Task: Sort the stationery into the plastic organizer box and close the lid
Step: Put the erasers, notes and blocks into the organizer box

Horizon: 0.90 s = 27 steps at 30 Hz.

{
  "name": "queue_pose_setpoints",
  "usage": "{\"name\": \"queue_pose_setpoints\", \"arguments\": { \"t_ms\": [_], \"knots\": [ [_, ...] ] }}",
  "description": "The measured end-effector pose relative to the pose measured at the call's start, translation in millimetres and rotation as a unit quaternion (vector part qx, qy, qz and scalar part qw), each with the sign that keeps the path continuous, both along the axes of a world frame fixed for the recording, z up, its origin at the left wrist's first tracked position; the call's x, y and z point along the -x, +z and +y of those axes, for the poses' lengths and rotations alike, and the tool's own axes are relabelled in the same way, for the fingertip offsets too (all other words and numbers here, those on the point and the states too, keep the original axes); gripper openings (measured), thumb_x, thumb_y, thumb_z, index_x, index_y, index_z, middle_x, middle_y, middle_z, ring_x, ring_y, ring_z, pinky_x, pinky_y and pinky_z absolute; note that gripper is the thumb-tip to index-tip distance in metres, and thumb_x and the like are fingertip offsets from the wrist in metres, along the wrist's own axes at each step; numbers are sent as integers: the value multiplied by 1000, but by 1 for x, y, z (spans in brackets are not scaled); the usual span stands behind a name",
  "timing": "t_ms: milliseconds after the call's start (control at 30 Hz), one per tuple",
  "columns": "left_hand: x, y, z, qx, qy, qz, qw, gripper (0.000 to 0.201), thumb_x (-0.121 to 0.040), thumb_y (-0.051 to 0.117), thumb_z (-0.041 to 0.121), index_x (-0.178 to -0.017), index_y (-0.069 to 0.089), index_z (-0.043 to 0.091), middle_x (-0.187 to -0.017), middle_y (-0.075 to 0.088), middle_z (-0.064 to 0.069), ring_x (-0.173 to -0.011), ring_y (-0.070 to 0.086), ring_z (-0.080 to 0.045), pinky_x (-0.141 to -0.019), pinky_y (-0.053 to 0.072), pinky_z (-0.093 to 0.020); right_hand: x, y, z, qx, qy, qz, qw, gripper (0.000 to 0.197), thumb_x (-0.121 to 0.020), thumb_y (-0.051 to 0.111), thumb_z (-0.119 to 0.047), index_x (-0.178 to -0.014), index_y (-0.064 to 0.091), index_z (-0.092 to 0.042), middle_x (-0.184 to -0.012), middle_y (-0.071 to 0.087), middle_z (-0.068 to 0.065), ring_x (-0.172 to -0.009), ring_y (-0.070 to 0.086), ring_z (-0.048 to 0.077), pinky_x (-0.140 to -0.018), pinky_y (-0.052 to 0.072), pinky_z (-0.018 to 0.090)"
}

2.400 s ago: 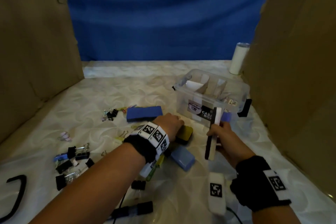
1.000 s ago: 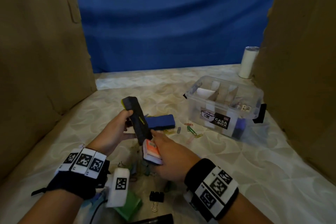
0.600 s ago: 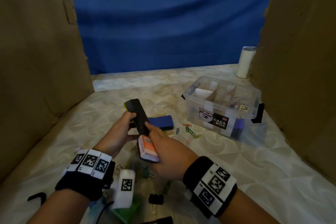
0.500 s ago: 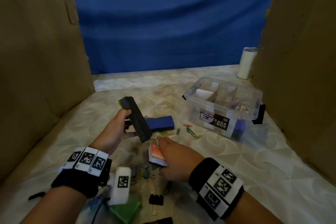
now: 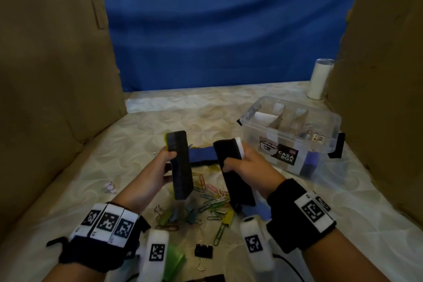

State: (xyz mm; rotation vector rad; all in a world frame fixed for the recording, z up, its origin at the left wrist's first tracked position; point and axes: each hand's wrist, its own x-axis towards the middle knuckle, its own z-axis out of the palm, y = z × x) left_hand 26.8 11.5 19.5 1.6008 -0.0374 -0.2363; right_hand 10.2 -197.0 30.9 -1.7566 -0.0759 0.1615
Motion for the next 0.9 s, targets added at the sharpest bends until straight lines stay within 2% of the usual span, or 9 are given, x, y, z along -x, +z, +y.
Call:
{"name": "queue_pose_setpoints", "arguments": {
  "t_ms": [100, 200, 300, 467, 533, 600, 667, 733, 900],
  "knots": [
    [4, -4, -2, 19, 0, 12, 1000, 26, -99, 35, 28, -115, 55, 25, -128, 55, -11, -116, 53, -26, -100, 42, -45, -1, 0, 5, -117, 17, 38, 992, 29, -84, 55, 2, -99, 63, -20, -84, 66, 1, -80, 63, 18, -70, 50, 28],
    [9, -9, -9, 29, -15, 26, 999, 28, -100, 33, 27, -113, 58, 29, -125, 62, -3, -112, 59, -19, -99, 45, -42, 0, -1, 15, -225, 52, 71, 970, 29, -88, 57, -5, -116, 62, -10, -104, 70, 7, -100, 66, 24, -88, 52, 36],
    [14, -14, -19, 35, -47, 39, 998, 31, -100, 35, 35, -118, 59, 30, -120, 67, 2, -115, 61, -17, -103, 46, -42, -2, -9, 28, -250, 27, 59, 966, 38, -87, 65, -19, -123, 58, -11, -119, 67, 13, -111, 64, 29, -99, 49, 45],
    [12, -7, -41, 48, -94, 49, 993, 36, -99, 38, 42, -128, 53, 29, -124, 66, 2, -117, 60, -14, -105, 45, -38, -10, -26, 32, -276, -72, 79, 955, 75, -70, 76, -45, -130, 37, -22, -122, 62, 12, -105, 68, 26, -89, 55, 49],
    [13, 4, -53, 10, -134, 27, 990, 38, -99, 36, 41, -135, 44, 30, -120, 62, 11, -108, 60, -3, -92, 51, -20, -12, -28, 25, -268, -67, 93, 957, 81, -69, 74, -53, -134, 40, -20, -121, 65, 11, -103, 69, 25, -89, 55, 47],
    [9, 10, -63, -49, -163, -2, 985, 37, -100, 32, 40, -137, 36, 35, -120, 54, 17, -108, 53, 6, -86, 47, -6, -11, -24, 13, -258, -34, 103, 960, 66, -74, 68, -53, -129, 54, -19, -117, 69, 10, -104, 69, 24, -90, 54, 42],
    [5, 16, -69, -150, -183, -28, 971, 42, -99, 31, 48, -140, 33, 36, -134, 41, 9, -130, 39, -7, -108, 35, -21, -9, -18, -7, -244, -1, 106, 964, 48, -81, 60, -45, -119, 65, -17, -112, 71, 11, -103, 68, 24, -89, 53, 37],
    [-7, 19, -72, -278, -227, -69, 931, 47, -96, 30, 57, -139, 35, 37, -135, 31, 4, -136, 24, -17, -115, 23, -39, -9, -14, -27, -233, 6, 101, 967, 39, -87, 57, -39, -117, 66, -16, -112, 72, 10, -104, 68, 24, -92, 52, 37],
    [-74, 15, -74, -385, -211, -109, 892, 45, -100, 36, 41, -134, 46, 13, -137, 41, -7, -131, 37, -25, -111, 29, -35, -11, -17, -55, -207, -99, 71, 971, 37, -83, 67, -35, -115, 64, -17, -85, 76, 1, -80, 73, 19, -71, 55, 34]
  ]
}}
